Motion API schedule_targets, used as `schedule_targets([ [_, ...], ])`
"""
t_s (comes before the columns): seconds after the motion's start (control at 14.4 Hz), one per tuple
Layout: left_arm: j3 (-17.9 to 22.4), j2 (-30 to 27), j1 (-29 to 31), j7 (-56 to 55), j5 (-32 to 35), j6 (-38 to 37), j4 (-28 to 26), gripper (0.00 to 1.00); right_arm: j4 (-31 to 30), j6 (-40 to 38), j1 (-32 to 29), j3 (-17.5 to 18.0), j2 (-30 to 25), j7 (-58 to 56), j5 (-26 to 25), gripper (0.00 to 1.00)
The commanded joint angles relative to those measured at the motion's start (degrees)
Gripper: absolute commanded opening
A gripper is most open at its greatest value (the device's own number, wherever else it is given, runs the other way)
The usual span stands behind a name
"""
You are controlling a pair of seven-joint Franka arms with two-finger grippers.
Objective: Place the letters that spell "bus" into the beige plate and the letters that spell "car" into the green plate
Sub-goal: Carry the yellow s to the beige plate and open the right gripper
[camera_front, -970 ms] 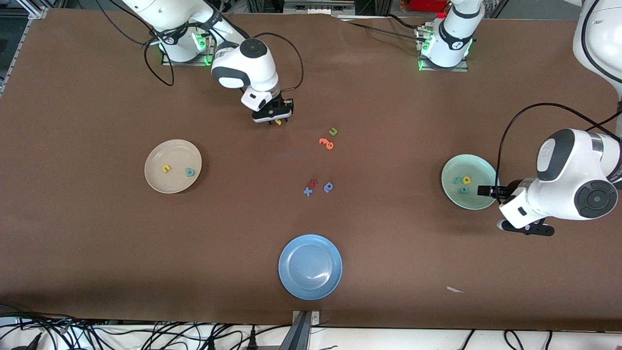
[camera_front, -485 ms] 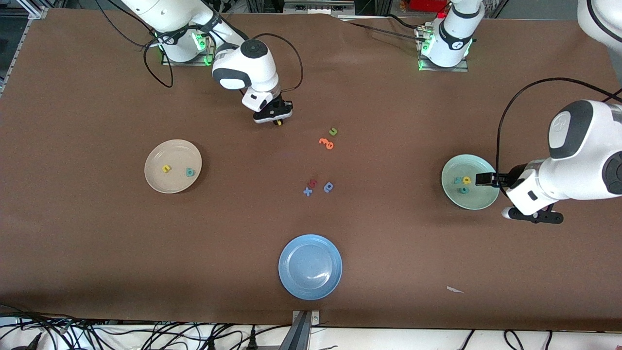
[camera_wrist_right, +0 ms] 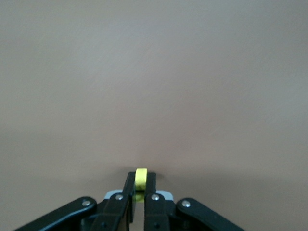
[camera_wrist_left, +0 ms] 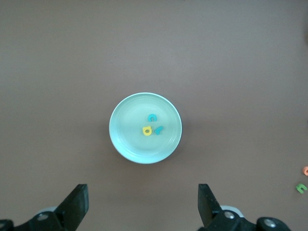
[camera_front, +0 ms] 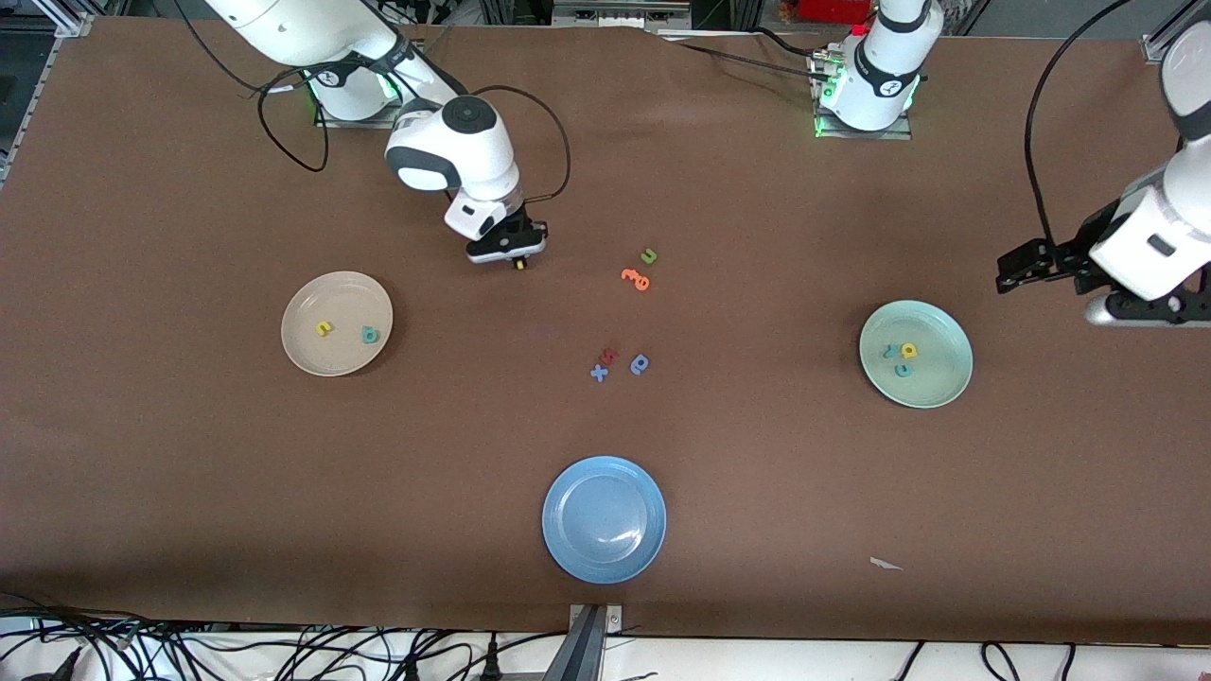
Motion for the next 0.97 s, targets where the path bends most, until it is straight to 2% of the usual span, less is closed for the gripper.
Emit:
schedule_targets([
  [0.0,1.8,-2.7,-1.7,1.3,-1.2,-0.5,-2.5,1.00,-0.8,-0.8,-2.9,0.4,-3.9,-9.9,5.6,0.00],
  [0.14,1.8,-3.4,-1.6,1.8,-0.9,-0.5,-2.4,1.00,-0.1,-5.8,-4.6,0.6,-5.6,-20.9,13.0,0.00],
  [0.28,1.8,-4.4,-1.6,2.4,-0.7,-0.5,-2.7,1.00,3.0,-13.0,-5.8,0.6,-8.2,-34.7,24.2,0.00],
  [0.42,1.7,-4.2,-1.2,2.5,-0.7,-0.5,-2.7,1.00,9.5,-25.3,-7.1,0.5,-10.9,-49.8,37.5,0.00],
  [0.49,1.6,-3.5,-0.7,2.7,-0.7,-0.5,-2.4,1.00,12.4,-30.5,-8.7,0.4,-11.9,-55.9,42.3,0.00],
  [0.62,1.6,-3.3,-0.9,2.7,-0.7,-0.5,-2.2,1.00,15.6,-36.5,-14.0,0.4,-13.6,-64.5,45.8,0.00],
  [0.9,1.5,-3.3,-0.9,2.7,-0.7,-0.5,-2.1,1.00,16.0,-37.5,-20.8,0.2,-15.7,-72.4,46.0,0.00],
])
